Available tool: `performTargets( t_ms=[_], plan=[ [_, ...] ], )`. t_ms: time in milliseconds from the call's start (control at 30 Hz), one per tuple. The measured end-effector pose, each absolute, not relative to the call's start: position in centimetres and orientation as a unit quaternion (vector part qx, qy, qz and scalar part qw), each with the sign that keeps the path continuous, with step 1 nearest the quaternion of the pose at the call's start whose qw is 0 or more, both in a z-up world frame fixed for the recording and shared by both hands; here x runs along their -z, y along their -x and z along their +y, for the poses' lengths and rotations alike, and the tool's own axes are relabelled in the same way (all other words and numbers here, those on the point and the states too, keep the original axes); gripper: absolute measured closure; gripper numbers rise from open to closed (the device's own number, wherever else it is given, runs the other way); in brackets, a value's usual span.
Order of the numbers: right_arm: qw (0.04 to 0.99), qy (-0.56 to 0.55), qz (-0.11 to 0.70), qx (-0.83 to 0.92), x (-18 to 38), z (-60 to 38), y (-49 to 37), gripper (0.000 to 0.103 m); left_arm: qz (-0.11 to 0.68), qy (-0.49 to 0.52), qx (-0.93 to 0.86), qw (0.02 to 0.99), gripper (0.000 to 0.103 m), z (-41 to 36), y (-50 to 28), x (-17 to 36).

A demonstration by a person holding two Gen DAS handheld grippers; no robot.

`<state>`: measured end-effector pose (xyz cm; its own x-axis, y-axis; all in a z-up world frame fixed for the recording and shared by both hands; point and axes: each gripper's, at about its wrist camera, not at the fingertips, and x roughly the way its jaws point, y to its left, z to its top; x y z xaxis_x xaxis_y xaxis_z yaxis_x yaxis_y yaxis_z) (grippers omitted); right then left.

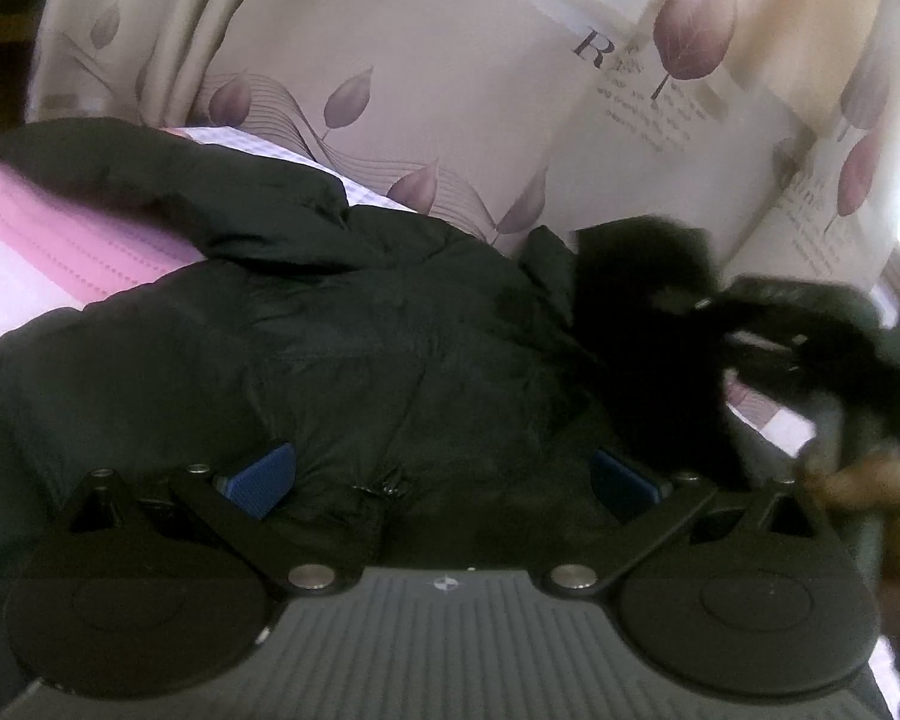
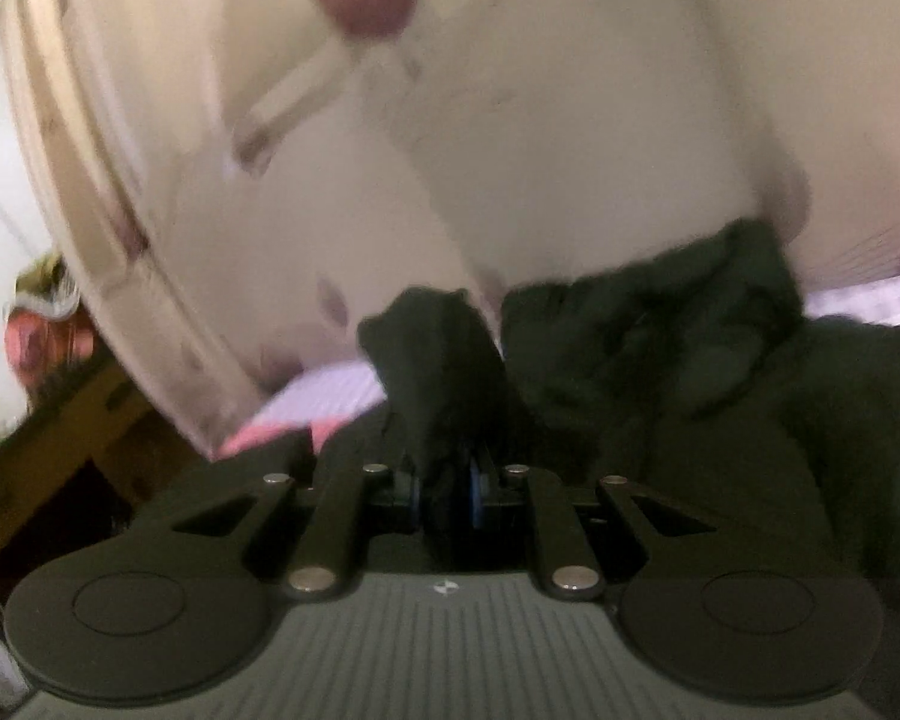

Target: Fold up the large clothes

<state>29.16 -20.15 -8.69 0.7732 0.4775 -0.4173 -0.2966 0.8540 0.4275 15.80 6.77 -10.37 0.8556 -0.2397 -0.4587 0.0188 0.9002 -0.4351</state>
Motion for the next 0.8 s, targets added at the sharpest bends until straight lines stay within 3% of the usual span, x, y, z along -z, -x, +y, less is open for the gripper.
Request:
performTargets(
  t_ms=[300, 633, 667, 733, 767, 800],
  plan=[
    [0.914, -0.103, 0.318, -0.231, 12.3, -17.5, -28.5, 0.087, 0.258, 0.217, 0.070, 0.939, 0.000, 7.0, -15.6, 10.4],
    [0.914, -0.084, 0.319, -0.236, 14.0, -17.2, -28.2, 0.075, 0.258, 0.218, 0.070, 0.939, 0.000, 7.0, -15.6, 10.3],
    [0.915, -0.080, 0.316, -0.237, 14.1, -17.1, -28.1, 0.072, 0.258, 0.218, 0.070, 0.939, 0.000, 7.0, -15.6, 10.3],
    [0.913, -0.075, 0.314, -0.251, 14.1, -16.9, -28.0, 0.048, 0.258, 0.219, 0.070, 0.938, 0.000, 7.0, -15.6, 10.3],
    [0.910, -0.066, 0.314, -0.263, 14.1, -16.5, -28.0, 0.030, 0.258, 0.219, 0.070, 0.938, 0.000, 7.0, -15.6, 10.4],
    [0.909, -0.052, 0.314, -0.269, 14.0, -16.1, -27.8, 0.023, 0.258, 0.221, 0.070, 0.938, 0.000, 7.0, -15.6, 10.4]
  ],
)
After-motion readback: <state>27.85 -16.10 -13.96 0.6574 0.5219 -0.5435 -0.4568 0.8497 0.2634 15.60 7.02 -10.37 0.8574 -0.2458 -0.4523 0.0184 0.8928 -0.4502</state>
